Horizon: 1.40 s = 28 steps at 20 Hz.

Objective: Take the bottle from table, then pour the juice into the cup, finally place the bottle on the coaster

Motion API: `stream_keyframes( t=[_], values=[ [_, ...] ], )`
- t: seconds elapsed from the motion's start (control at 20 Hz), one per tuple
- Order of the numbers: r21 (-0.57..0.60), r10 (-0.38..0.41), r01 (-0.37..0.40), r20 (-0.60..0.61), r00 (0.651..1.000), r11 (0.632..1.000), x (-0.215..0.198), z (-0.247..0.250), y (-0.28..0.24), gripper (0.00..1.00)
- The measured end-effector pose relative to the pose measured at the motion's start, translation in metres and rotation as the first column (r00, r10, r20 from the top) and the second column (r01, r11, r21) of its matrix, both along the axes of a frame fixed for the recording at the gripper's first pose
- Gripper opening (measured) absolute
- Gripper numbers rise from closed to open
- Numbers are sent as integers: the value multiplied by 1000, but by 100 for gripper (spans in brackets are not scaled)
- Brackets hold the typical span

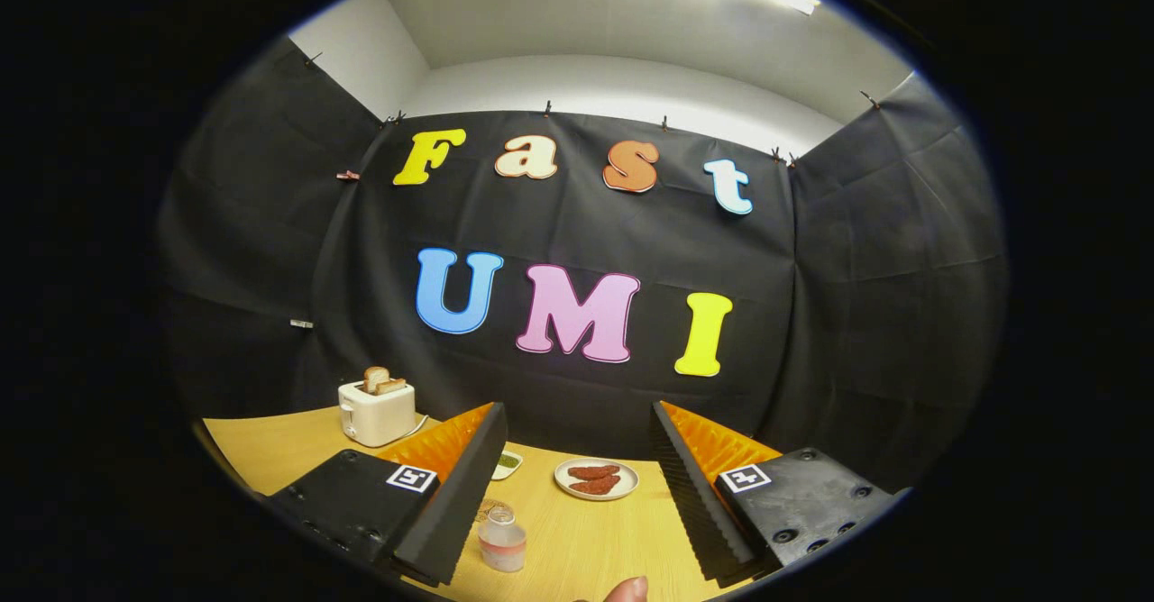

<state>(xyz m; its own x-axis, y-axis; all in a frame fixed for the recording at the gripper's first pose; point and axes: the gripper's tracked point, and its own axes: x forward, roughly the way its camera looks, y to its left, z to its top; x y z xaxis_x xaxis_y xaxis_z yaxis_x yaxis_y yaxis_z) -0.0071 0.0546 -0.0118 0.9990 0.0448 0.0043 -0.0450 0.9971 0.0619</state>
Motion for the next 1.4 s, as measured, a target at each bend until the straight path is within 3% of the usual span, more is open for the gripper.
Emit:
stream_keyframes(
  t=[0.4, 0.65, 1.05, 1.4],
  values=[
    [34, 22, -22, -11, 1000, 999, -3, -52, 41, 98],
    [49, 46, -42, -85, 995, 998, -4, -118, 71, 98],
    [80, 14, 3, -219, 976, 997, 13, -210, 97, 98],
    [89, 1, 22, -253, 967, 996, 34, -261, 109, 98]
  ],
)
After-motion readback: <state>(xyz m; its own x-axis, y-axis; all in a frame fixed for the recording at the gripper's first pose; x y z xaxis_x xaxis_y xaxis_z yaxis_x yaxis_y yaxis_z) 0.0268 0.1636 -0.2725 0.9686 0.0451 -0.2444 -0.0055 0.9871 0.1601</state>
